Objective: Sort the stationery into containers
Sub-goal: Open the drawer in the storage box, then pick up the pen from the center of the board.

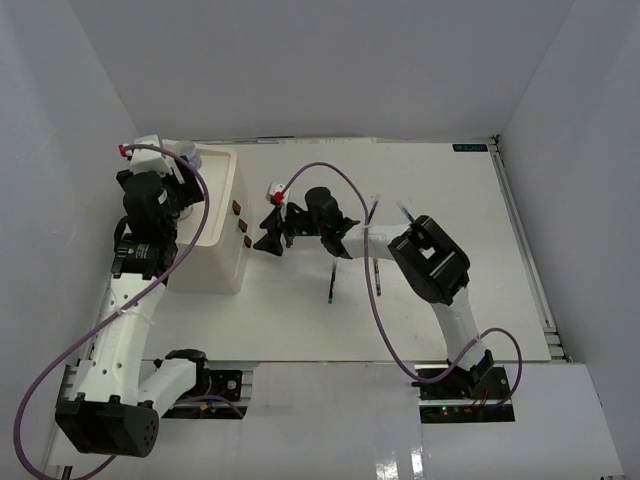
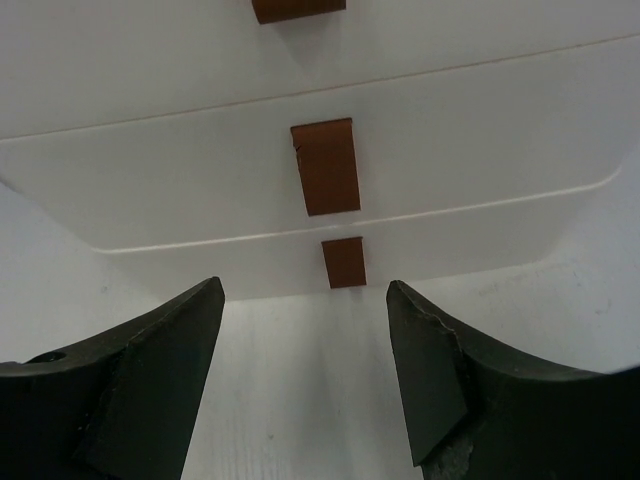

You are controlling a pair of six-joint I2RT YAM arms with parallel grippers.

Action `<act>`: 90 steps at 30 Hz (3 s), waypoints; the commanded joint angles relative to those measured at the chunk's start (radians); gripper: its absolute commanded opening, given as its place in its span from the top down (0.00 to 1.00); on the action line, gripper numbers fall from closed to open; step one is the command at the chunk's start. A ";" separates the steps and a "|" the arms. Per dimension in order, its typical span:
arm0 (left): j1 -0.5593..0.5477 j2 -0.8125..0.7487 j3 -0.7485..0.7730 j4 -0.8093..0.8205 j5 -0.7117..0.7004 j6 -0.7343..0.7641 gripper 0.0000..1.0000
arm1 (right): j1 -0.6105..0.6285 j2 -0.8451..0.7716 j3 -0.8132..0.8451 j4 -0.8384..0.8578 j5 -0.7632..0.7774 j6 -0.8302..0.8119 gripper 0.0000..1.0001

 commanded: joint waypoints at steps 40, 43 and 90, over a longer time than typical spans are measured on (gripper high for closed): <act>0.006 -0.079 -0.104 0.109 -0.008 -0.007 0.09 | 0.022 0.280 0.358 -0.081 -0.071 0.032 0.92; 0.006 -0.077 -0.105 0.112 -0.001 -0.007 0.09 | 0.005 0.236 0.290 -0.070 -0.060 0.024 0.92; -0.378 0.205 0.388 -0.304 0.295 -0.254 0.02 | -0.204 -0.970 -0.522 -0.576 0.806 0.216 0.19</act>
